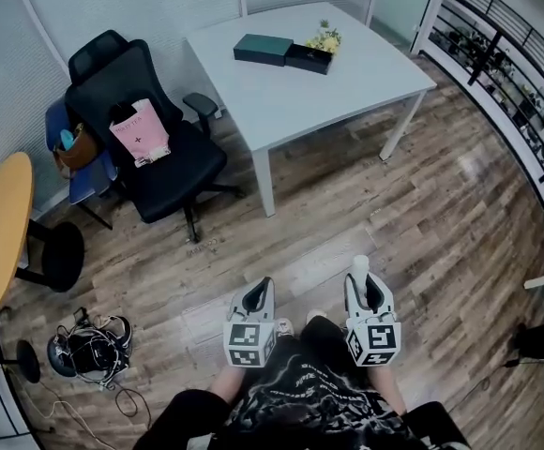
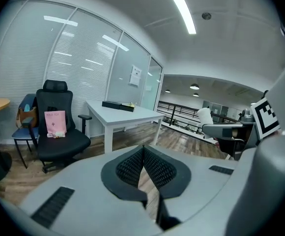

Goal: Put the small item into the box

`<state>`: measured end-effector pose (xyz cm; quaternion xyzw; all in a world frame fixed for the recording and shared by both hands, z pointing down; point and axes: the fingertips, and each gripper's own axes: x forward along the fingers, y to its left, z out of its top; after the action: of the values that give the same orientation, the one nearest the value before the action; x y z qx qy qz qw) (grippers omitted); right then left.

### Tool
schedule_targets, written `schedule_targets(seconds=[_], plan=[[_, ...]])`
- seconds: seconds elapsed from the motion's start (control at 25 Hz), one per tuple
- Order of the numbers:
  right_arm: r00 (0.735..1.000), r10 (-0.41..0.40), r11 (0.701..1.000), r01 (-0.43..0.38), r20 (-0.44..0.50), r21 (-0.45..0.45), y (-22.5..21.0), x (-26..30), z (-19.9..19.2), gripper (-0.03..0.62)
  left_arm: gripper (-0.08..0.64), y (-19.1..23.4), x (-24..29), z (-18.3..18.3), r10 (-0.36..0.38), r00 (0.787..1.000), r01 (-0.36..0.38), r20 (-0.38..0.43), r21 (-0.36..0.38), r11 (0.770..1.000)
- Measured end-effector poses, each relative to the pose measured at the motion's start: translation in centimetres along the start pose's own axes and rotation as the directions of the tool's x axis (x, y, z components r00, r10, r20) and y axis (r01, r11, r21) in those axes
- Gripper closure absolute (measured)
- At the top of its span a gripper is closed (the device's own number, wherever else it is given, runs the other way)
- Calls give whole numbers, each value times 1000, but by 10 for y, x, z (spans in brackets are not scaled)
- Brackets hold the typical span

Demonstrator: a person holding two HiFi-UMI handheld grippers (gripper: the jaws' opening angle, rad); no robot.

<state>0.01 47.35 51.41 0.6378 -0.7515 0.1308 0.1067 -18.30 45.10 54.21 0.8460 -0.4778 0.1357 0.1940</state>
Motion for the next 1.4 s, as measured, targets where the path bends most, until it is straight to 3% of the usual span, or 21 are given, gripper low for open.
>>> schedule_targets(seconds=[0.12, 0.24, 0.52, 0.72, 0.92, 1.16, 1.4], plan=[[1000, -20, 1000, 20, -11, 10, -4, -2, -3, 454, 541, -2, 3, -1, -15, 1000, 15, -14, 31, 999], [1000, -10, 1000, 10, -17, 2, -7, 4, -5, 454, 541, -2, 9, -3, -23, 999, 23, -22, 17, 1000], [998, 59, 997, -61, -31, -55, -10, 45, 3, 454, 541, 13, 29, 4, 36, 999, -36, -23, -4, 999], [993, 109, 991, -112, -45, -71, -26, 84, 15, 454, 541, 5, 63, 22, -20, 1000, 19, -13, -38, 999], [989, 144, 987, -146, -40, -69, -58, 129, 33, 454, 541, 12, 105, 46, 41, 999, -40, 2, -56, 998], [983, 182, 982, -183, -15, -47, -103, 179, 59, 454, 541, 9, 157, 85, 58, 998, -54, 32, -118, 991], [975, 222, 974, -223, -27, -49, -146, 222, 70, 454, 541, 10, 208, 100, 141, 990, -140, -2, -126, 982]])
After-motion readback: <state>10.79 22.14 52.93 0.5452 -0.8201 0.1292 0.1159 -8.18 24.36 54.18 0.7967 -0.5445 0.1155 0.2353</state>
